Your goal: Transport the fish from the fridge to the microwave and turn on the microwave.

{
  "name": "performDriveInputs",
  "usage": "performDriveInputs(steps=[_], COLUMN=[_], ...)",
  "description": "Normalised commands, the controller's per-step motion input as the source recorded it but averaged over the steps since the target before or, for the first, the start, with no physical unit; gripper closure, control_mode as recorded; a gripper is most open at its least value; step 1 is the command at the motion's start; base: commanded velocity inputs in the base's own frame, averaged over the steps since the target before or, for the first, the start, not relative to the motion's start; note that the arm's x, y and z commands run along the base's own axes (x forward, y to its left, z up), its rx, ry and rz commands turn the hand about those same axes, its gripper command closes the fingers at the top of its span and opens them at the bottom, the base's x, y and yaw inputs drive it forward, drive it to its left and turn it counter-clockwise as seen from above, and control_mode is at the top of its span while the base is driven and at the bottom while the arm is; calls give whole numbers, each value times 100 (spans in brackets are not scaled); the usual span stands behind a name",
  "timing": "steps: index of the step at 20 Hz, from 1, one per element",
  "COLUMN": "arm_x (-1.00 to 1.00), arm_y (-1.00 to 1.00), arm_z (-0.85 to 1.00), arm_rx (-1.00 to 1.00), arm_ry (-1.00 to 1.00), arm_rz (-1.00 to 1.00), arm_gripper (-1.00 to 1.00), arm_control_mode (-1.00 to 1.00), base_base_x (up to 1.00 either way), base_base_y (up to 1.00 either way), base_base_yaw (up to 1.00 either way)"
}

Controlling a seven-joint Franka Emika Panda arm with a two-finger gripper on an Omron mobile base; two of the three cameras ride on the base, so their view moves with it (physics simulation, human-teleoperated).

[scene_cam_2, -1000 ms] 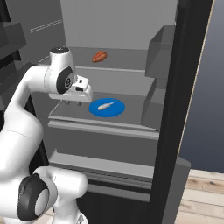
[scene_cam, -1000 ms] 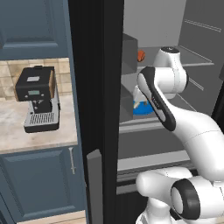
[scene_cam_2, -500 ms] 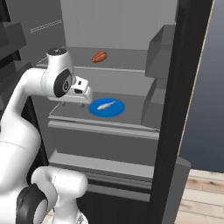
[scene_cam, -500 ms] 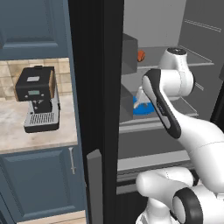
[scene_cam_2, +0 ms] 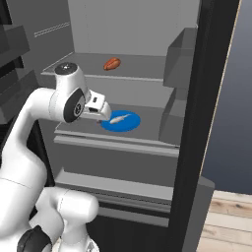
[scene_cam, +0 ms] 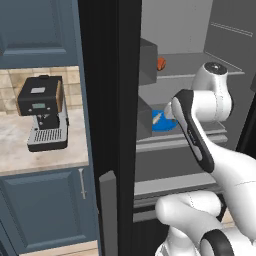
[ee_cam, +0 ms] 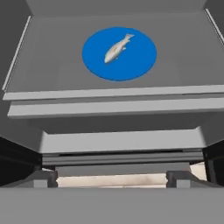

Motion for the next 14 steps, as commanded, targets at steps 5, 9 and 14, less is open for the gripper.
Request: performDriveInputs(steps=[5, 9, 14], arm_x=[0, 4, 26], arm_y=[-17, -17, 0], arm_z=[-20, -26, -25], arm_rx=[0, 0, 0], arm_ry=[-10, -11, -12], arm_rz=[-3, -5, -11], arm_gripper=[-100, -100, -100], arm_control_mode=[-100, -100, -100], base_base_x=[0, 0, 0], base_base_y=[0, 0, 0], base_base_yaw=[0, 0, 0])
